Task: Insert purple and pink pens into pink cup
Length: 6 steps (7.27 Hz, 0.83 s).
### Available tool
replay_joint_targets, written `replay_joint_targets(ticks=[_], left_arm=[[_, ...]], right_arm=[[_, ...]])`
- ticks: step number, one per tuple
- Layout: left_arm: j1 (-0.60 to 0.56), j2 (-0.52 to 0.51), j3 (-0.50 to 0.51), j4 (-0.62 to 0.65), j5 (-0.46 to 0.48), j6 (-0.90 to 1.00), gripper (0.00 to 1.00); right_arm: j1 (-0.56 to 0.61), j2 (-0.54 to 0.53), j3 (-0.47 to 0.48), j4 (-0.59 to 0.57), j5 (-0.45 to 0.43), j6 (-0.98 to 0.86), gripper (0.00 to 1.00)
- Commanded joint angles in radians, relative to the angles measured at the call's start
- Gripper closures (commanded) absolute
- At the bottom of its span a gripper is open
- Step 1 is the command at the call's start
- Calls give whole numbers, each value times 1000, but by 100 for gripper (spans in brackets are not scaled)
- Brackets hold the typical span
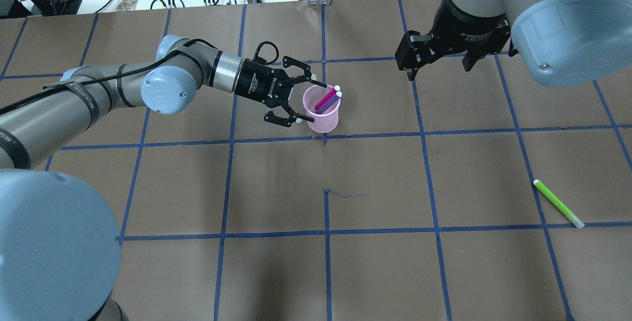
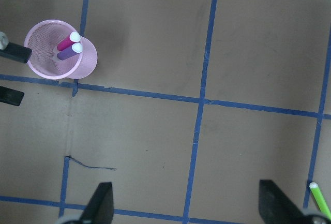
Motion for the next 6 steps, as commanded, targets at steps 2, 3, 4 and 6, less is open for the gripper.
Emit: replay_joint_targets(ticks=[2,3,4,6], left_arm=[[44,146,18,-2,352,11,5],[42,222,38,-8,567,50,1],[44,287,44,-43,795,171,0],[30,428,70,-51,1118,267,0]], right_arm=[[0,1,0,0,0,0,0],[0,1,0,0,2,-1,0],[0,1,0,0,2,0,0],[0,1,0,0,2,0,0]])
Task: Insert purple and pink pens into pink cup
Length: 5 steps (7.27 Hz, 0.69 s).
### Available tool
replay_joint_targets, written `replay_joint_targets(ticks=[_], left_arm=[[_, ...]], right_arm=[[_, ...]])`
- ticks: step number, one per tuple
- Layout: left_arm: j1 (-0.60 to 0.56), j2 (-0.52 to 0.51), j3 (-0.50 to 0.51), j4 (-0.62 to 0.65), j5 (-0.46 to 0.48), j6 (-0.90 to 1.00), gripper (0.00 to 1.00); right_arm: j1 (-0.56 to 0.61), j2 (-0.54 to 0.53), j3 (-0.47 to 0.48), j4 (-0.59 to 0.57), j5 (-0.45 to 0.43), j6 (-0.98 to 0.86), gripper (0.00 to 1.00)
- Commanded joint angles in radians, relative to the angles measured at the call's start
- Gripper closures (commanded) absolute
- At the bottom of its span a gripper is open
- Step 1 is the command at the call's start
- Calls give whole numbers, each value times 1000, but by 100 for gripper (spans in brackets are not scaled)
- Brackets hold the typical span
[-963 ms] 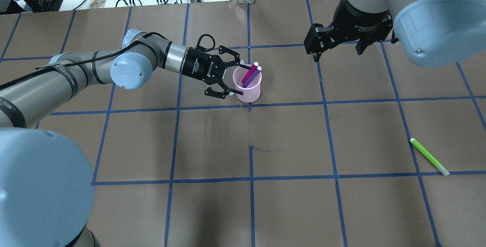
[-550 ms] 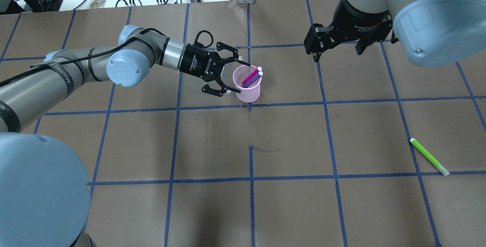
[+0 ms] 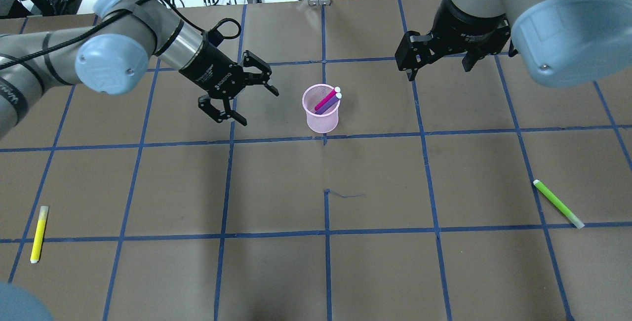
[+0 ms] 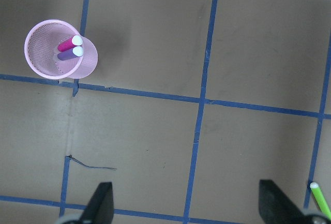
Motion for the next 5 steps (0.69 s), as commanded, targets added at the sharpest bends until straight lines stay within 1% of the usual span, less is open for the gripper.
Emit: replay_joint_targets(ticks=[1,2,3,4,5], left_arm=[[-16,144,39,-6,206,49,0],[-35,185,51,-11,211,49,0],[-64,204,53,-11,250,49,0],[-97,195,54,-18,273,44,0],[-101,190,56,-17,261,42,0]], right_arm=[[0,1,0,0,0,-1,0],[0,1,0,0,0,0,0],[0,1,0,0,-1,0,0],[0,2,0,0,-4,-1,0],[0,2,0,0,-1,-1,0]])
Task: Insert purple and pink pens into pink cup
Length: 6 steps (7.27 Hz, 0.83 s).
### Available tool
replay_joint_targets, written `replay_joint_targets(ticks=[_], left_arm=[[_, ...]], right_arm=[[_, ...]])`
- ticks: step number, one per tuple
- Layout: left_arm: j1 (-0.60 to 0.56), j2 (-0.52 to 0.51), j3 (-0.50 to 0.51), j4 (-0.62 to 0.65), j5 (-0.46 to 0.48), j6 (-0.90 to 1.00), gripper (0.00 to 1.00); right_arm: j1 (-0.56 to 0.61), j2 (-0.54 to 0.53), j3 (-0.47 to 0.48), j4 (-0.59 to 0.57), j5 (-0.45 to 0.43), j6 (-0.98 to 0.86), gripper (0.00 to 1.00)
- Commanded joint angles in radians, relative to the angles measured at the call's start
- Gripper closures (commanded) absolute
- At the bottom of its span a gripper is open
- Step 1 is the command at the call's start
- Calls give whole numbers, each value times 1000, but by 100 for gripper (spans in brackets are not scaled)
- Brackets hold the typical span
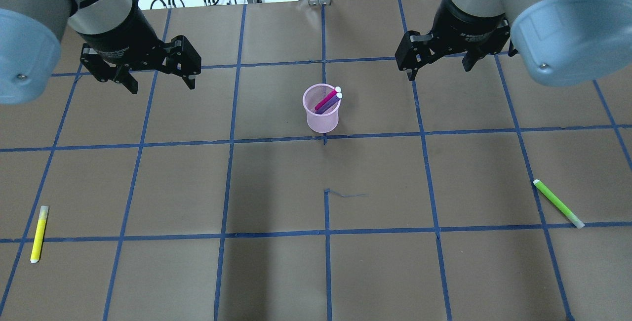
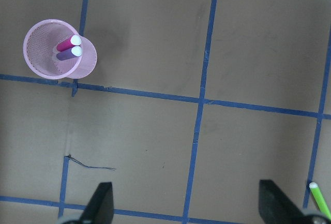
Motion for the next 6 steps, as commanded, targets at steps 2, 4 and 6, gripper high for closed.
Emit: replay_joint_targets(ticks=[2,4,6], left_arm=[[-7,4,4,-33,-22,19,0],[-7,20,9,-54,-31,25,0],[-7,14,7,-58,-31,25,0]], right_arm=[[0,1,0,-2,3,-1,0],[0,2,0,-2,3,-1,0],[2,2,0,-8,3,4,0]])
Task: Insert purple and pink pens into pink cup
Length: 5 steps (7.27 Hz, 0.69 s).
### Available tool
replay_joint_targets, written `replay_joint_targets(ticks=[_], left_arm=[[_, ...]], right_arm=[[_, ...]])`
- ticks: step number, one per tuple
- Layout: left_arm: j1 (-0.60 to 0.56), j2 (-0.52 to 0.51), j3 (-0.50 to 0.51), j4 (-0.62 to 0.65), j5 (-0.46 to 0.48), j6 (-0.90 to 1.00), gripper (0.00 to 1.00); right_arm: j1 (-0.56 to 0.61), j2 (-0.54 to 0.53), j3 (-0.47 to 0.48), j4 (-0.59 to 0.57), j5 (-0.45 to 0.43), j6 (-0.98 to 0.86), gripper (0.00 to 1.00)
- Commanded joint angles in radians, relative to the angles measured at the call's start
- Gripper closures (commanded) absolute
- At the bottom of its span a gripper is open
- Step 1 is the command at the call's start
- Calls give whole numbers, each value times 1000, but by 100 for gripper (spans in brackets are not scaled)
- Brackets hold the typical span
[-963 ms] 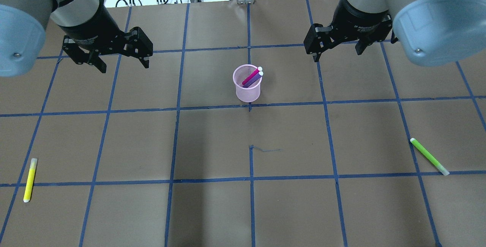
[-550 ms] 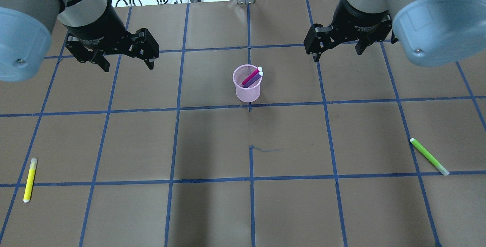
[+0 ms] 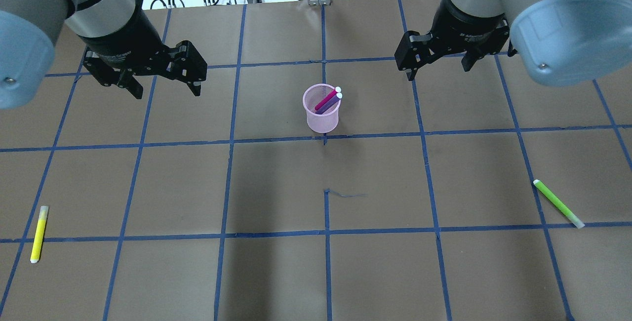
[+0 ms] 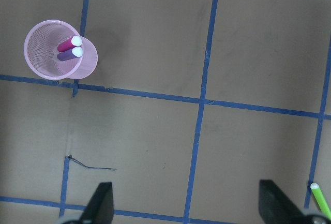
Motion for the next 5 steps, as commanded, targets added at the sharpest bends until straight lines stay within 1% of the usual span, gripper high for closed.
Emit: replay_joint_targets(ticks=[1,5], left_arm=[[1,-9,0,-8,-1,-1,0],[1,3,6,-18,1,-1,0]], right_arm=[[0,0,0,-4,-2,1,0],[0,0,-2,5,-12,-1,0]])
